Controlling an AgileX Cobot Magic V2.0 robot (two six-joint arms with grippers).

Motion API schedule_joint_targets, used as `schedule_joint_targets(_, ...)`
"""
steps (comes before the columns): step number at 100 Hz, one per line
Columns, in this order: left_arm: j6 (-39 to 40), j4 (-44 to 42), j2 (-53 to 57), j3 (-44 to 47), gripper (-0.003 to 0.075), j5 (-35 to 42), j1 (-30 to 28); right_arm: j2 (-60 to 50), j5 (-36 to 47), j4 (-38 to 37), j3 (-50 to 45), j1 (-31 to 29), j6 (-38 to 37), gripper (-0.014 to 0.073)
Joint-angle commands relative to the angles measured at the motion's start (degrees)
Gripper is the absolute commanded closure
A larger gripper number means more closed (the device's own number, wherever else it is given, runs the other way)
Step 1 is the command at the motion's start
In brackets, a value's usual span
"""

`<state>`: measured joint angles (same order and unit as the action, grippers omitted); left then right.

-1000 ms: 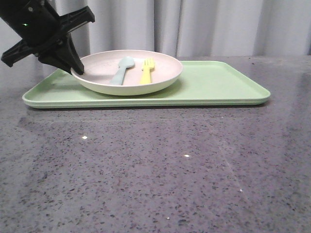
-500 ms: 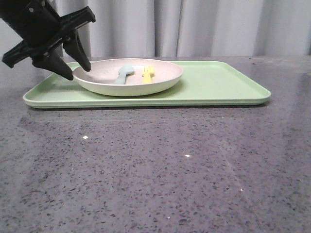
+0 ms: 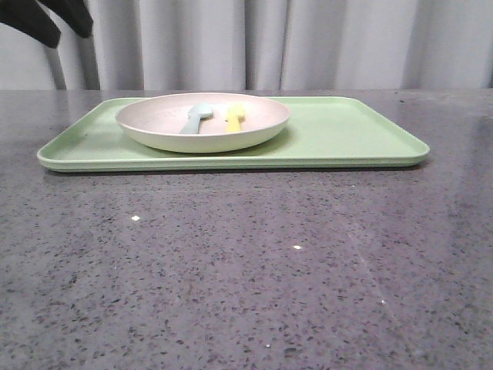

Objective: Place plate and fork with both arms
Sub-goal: 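Withdraw the left gripper and move the right gripper above the plate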

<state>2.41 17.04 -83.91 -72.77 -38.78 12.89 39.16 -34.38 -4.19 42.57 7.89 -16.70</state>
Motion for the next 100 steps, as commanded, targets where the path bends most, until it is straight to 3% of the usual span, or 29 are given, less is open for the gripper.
schedule_joint_targets(1, 0.6, -1.3, 6.8, 1.9, 0.0449, 2.8, 0.5, 3.3, 1.7, -1.0, 5.4, 1.6, 0.7, 0.0106)
schedule_joint_targets(26, 1.2, -4.6, 19.3, 12.1, 0.0459, 4.1, 0.5, 14.7, -3.8, -1.0, 16.7, 8.2, 1.1, 0.0106)
schedule_joint_targets(51, 6.9, -11.1, 30.7, 20.7, 0.0459, 4.1, 0.5, 27.0, -9.4, -1.7, 28.6, 15.2, 1.1, 0.0106)
schedule_joint_targets(100, 6.9, -13.4, 43.1, 27.3, 0.0459, 3.1, 0.5, 53.7, -21.8, -1.7, 58.9, 26.5, 0.5, 0.0106)
